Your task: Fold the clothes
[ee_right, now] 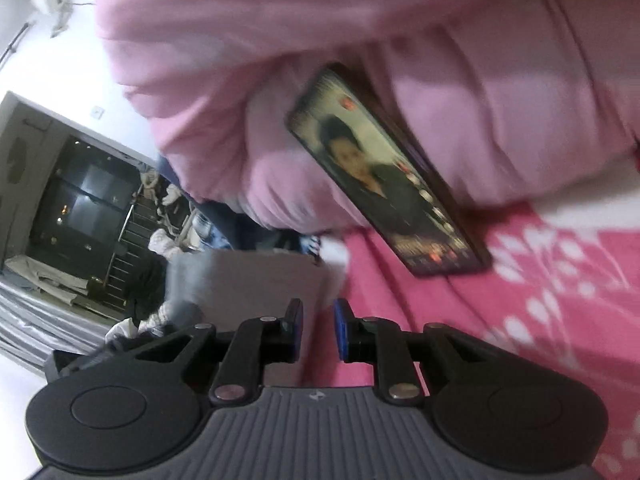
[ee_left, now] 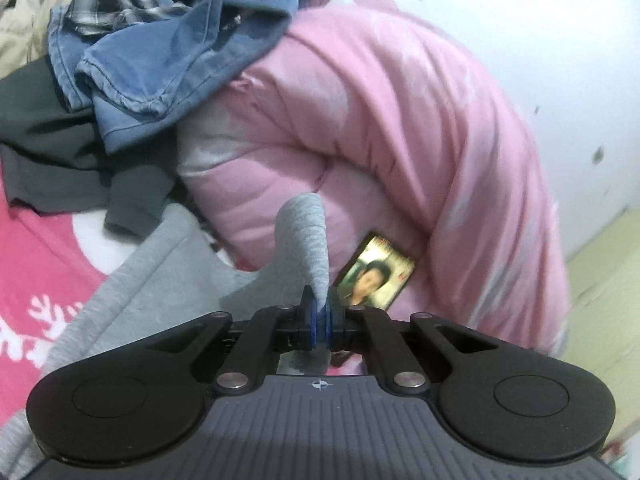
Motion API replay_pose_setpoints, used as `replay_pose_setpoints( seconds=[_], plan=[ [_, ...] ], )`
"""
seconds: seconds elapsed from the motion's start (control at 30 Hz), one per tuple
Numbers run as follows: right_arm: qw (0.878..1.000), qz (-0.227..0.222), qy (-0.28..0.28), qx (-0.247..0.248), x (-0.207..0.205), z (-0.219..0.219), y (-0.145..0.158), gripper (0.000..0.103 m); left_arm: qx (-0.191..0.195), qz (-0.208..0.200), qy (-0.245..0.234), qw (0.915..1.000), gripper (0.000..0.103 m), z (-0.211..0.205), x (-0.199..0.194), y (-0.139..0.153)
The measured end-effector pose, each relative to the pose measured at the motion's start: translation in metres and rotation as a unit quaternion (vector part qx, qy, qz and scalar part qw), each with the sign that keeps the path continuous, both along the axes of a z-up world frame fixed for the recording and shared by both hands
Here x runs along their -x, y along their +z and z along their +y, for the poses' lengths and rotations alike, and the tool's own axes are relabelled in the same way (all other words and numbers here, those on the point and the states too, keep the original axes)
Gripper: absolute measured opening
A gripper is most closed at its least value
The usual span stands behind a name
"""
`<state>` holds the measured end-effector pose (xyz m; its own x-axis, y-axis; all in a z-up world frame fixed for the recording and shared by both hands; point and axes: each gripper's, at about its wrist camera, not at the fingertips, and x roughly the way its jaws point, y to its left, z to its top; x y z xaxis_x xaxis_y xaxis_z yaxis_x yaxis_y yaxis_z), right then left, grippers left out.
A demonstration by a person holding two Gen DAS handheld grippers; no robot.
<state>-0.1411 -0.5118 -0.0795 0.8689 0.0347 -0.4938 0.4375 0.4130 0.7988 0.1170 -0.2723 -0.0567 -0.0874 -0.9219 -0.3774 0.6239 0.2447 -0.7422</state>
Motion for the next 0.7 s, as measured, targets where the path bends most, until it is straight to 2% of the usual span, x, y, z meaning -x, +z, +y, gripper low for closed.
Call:
replay_pose_setpoints(
  seconds=[0.1,0.2,0.37,0.53,0.6,0.63,0.67,0.7],
  plan=[
    [1.000,-0.011,-0.019,-0.005,0.011,-0.002,-0.001,0.020,0.021,0.016,-0.015,0.9996,0.002,-0.004,0.005,0.003],
    [0.999,-0.016,-0.039,0.002,0.026,-0.006,0.005,0.020,0.016,0.013,-0.064,0.9977,0.002,-0.027,0.031,-0.004],
    [0.997,-0.010,-0.077,0.021,0.058,-0.015,0.014,0.020,-0.036,-0.016,-0.113,0.9928,0.002,-0.054,0.078,-0.036],
    [0.996,0.007,-0.085,0.034,0.067,-0.019,0.016,0.020,-0.084,-0.049,-0.146,0.9845,0.004,-0.073,0.118,-0.064],
    [0.995,0.014,-0.087,0.040,0.070,-0.021,0.017,0.020,-0.088,-0.055,-0.147,0.9837,0.013,-0.077,0.119,-0.063],
    [0.995,0.018,-0.089,0.042,0.072,-0.021,0.017,0.020,-0.087,-0.061,-0.152,0.9826,0.029,-0.079,0.121,-0.060],
    [0.995,0.020,-0.087,0.049,0.071,-0.021,0.019,0.020,-0.085,-0.069,-0.159,0.9812,0.041,-0.080,0.123,-0.057],
    [0.995,0.021,-0.082,0.059,0.069,-0.019,0.023,0.020,-0.080,-0.079,-0.161,0.9805,0.045,-0.077,0.126,-0.051]
  ],
)
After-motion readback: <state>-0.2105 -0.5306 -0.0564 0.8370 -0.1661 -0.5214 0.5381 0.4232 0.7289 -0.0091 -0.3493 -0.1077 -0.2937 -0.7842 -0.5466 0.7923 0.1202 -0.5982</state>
